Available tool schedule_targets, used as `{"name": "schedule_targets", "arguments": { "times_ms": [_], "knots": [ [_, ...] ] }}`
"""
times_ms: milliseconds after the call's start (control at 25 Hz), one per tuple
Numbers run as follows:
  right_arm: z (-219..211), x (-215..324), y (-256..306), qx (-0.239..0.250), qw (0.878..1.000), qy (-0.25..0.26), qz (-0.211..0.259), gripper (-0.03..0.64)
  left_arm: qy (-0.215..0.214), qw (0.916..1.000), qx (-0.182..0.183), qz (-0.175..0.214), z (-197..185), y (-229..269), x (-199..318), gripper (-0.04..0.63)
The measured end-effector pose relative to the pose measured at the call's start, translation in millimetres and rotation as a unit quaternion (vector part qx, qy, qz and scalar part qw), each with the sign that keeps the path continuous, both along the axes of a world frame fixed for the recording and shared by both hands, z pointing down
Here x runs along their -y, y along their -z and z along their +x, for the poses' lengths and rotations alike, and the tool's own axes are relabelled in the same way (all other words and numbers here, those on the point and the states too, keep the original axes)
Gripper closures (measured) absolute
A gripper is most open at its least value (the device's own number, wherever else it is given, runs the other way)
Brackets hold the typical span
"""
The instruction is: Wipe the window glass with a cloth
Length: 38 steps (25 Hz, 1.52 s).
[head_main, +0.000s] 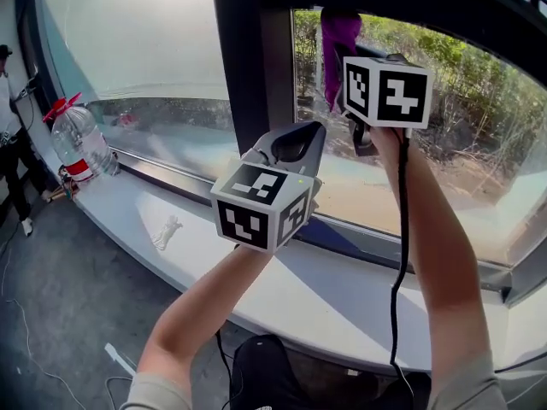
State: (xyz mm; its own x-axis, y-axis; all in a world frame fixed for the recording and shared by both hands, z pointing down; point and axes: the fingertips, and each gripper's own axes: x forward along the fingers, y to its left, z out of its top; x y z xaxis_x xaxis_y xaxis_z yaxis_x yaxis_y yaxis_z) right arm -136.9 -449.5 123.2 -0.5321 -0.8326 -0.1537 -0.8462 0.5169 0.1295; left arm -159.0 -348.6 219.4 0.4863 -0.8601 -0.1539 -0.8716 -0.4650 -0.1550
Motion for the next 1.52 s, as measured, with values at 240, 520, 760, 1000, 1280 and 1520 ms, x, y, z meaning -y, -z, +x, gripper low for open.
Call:
{"name": "schedule_targets", "arguments": {
  "times_ms": [240, 520, 760, 1000, 1280, 1520],
  "knots": [
    [-41, 9, -4, -0.004, 1.0, 0.01, -0.003, 0.54, 0.019, 0.9998, 0.006, -0.006, -20, -6, -4, 0.595],
    [-61, 12, -10, -0.008, 0.999, 0.036, 0.0, 0.54, 0.034, 0.9994, 0.005, -0.007, -30, -9, -9, 0.595],
    [-35, -23, -13, 0.005, 0.996, 0.078, 0.035, 0.54, 0.016, 0.9999, 0.0, -0.005, -17, -9, -13, 0.595],
    [51, -73, -30, 0.016, 0.997, 0.053, 0.058, 0.539, -0.027, 0.9996, -0.01, -0.004, 26, -10, -15, 0.595],
    [169, -104, -63, 0.025, 0.998, -0.006, 0.057, 0.538, -0.078, 0.9969, -0.007, -0.011, 99, -20, -20, 0.595],
    [293, -130, -69, 0.049, 0.992, -0.097, 0.063, 0.538, -0.119, 0.9928, 0.003, -0.012, 163, -22, -22, 0.595]
  ]
}}
